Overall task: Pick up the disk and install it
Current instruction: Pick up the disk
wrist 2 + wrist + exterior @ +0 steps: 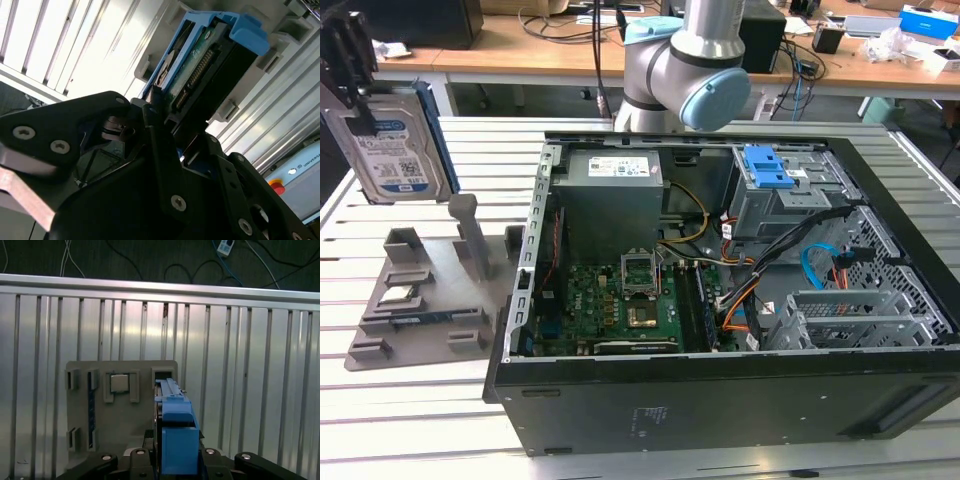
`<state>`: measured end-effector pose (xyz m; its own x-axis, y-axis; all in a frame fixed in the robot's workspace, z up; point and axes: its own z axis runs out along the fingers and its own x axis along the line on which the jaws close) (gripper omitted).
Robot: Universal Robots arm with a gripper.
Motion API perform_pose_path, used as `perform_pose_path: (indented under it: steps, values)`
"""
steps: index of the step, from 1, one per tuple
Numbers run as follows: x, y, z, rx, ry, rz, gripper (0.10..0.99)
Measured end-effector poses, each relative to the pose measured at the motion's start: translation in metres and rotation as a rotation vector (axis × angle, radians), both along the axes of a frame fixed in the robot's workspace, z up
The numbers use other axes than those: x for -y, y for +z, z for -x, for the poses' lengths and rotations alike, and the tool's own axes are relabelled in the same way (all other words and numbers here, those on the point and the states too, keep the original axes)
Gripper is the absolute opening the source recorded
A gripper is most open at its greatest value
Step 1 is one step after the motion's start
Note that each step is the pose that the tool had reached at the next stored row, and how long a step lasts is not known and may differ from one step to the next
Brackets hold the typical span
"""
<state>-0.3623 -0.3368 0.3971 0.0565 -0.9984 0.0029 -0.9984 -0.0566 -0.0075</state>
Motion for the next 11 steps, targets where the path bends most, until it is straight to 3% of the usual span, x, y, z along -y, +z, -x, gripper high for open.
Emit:
perform_pose_path:
  steps: [11]
  values:
    - [0.0,0.0216,-0.0001,0.0001,0.0,-0.002,0.365]
